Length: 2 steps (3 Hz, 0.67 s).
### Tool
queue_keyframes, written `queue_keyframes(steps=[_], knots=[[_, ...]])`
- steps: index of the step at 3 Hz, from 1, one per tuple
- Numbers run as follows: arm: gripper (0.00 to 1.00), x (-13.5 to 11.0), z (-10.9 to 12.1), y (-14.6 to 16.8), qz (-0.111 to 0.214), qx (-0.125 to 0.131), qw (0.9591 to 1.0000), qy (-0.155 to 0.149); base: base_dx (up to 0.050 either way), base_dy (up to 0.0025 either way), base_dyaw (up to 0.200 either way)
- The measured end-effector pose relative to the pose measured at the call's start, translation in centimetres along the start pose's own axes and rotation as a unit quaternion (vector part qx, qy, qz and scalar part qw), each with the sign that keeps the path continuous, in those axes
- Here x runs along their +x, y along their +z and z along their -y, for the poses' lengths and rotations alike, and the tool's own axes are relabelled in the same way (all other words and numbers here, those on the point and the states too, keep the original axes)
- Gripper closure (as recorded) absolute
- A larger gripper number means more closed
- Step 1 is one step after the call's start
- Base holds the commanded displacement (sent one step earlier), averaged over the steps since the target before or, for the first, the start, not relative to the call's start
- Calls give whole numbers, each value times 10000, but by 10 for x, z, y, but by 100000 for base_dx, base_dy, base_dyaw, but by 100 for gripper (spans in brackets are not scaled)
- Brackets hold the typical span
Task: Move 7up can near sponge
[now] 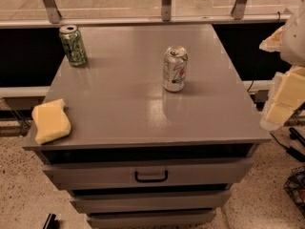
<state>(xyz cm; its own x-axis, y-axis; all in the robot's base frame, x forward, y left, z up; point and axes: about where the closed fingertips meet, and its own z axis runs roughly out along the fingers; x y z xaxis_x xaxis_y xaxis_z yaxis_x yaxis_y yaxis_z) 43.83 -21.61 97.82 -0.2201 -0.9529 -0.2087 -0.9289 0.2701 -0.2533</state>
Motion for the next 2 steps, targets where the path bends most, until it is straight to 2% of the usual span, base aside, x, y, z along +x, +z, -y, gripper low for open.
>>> queue_keyframes(steps=[1, 2], knots=[[0, 0, 0, 0, 0, 0, 10000, 0, 2275, 44, 4015], [0, 0, 0, 0, 0, 1, 10000, 0, 0, 0, 0]])
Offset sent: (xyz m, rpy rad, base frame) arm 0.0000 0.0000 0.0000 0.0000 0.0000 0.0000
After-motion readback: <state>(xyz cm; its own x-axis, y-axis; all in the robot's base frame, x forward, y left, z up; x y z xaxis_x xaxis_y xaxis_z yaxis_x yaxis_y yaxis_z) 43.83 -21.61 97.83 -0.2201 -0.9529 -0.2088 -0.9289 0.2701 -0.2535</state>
